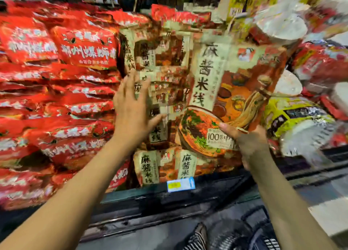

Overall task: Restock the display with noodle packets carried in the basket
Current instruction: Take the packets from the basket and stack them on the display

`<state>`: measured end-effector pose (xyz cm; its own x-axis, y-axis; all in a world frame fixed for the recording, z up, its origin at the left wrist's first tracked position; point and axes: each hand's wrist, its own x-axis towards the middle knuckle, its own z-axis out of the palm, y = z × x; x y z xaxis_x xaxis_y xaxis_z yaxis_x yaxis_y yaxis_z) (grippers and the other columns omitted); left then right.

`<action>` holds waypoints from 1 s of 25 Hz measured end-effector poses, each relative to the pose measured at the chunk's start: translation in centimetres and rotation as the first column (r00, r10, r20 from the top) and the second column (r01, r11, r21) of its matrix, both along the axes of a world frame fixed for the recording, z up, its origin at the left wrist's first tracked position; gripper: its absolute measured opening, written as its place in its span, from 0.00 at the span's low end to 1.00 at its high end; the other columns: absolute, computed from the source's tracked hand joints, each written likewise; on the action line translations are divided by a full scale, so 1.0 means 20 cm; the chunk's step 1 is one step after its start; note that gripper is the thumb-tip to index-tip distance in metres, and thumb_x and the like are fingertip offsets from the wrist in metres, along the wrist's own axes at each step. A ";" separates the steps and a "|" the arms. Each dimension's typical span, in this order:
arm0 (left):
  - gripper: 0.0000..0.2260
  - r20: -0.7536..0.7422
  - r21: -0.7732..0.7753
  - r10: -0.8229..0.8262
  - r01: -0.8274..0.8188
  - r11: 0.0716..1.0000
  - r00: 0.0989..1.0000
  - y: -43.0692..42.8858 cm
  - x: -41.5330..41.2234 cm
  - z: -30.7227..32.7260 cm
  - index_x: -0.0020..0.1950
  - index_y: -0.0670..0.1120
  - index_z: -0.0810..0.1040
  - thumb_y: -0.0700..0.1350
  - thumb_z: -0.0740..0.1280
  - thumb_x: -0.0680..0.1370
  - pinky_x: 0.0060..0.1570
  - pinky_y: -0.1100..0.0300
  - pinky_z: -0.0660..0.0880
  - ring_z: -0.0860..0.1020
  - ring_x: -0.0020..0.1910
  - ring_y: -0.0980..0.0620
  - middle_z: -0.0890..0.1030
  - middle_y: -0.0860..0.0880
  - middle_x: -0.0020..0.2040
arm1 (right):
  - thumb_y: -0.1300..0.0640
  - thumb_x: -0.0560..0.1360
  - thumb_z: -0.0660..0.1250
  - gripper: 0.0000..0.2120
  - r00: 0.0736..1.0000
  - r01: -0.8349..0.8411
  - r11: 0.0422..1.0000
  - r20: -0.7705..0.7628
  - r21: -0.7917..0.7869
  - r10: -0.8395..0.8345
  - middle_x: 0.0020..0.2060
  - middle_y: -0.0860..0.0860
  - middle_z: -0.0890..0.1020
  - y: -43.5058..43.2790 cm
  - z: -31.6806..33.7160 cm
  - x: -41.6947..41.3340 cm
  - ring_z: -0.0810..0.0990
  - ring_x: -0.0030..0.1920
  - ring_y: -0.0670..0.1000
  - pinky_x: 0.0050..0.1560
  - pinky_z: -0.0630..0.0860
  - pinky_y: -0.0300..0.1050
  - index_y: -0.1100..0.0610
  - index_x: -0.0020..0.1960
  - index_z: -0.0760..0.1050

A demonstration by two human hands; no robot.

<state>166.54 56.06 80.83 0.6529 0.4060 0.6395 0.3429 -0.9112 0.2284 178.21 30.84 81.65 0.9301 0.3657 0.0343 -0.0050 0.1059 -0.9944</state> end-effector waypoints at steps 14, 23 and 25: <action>0.49 -0.283 0.490 0.061 0.090 0.867 0.957 0.04 0.13 -0.51 0.80 0.58 0.51 0.61 0.75 0.66 0.73 0.43 0.33 0.44 0.78 0.40 0.54 0.46 0.81 | 0.50 0.53 0.82 0.34 0.972 0.091 0.996 -0.215 -0.019 -0.093 0.52 0.56 0.85 0.01 -0.45 -0.09 0.84 0.53 0.61 0.51 0.76 0.74 0.58 0.57 0.81; 0.47 -0.274 0.497 0.127 0.027 0.867 0.953 0.15 0.32 -0.57 0.80 0.58 0.51 0.48 0.75 0.69 0.71 0.42 0.31 0.55 0.77 0.36 0.57 0.44 0.80 | 0.63 0.69 0.73 0.23 1.000 0.010 0.999 -0.028 0.049 -0.009 0.56 0.54 0.84 0.09 -0.46 0.13 0.82 0.60 0.55 0.60 0.78 0.54 0.67 0.63 0.76; 0.49 -0.330 0.467 0.099 0.071 0.882 0.939 0.20 0.34 -0.56 0.80 0.59 0.48 0.50 0.76 0.69 0.71 0.41 0.32 0.50 0.78 0.38 0.54 0.45 0.81 | 0.64 0.72 0.73 0.23 1.000 0.004 0.999 0.016 0.053 -0.005 0.59 0.57 0.82 0.11 -0.46 0.19 0.80 0.61 0.56 0.62 0.77 0.55 0.68 0.65 0.74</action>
